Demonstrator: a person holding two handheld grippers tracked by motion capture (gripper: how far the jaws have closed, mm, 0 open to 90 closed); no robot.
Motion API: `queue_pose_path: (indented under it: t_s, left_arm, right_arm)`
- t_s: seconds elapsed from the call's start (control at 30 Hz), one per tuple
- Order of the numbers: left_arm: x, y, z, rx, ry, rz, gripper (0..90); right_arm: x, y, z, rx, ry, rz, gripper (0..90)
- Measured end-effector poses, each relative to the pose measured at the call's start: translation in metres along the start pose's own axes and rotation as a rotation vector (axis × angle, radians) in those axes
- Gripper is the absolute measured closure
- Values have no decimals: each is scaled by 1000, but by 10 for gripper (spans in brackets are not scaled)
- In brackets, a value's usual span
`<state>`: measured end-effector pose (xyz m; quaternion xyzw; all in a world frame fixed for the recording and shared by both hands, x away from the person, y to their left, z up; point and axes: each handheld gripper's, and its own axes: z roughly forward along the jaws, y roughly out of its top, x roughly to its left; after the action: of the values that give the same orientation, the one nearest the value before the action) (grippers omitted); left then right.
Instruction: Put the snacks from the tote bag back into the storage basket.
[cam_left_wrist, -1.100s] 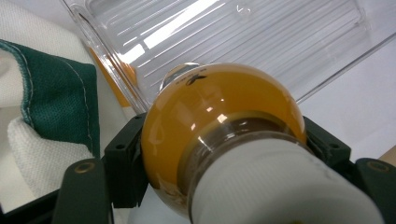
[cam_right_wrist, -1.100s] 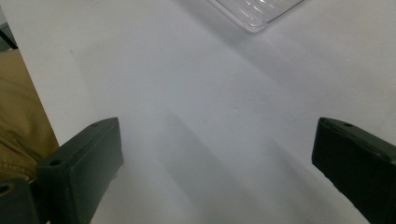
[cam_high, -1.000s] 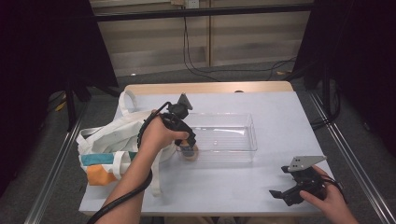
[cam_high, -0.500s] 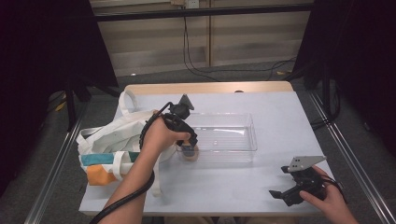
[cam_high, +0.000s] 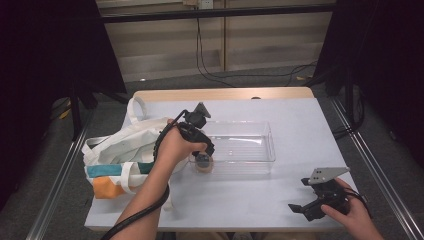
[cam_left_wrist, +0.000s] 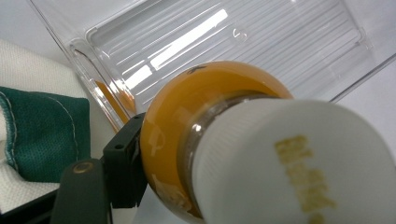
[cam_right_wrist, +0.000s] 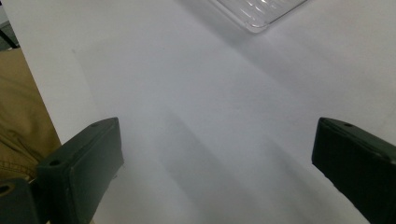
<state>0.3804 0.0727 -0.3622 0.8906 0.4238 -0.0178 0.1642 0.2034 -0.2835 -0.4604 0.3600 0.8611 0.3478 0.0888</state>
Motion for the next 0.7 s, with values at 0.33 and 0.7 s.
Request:
queue_pose_path:
  t_s: [0.33, 0.7]
  left_arm:
    - [1, -3, 1, -26, 5, 28, 285]
    - [2, -6, 0, -66, 11, 31, 202]
  right_arm:
    - [0, 0, 0, -1, 3, 0, 19]
    - [0, 0, 1, -8, 9, -2, 18]
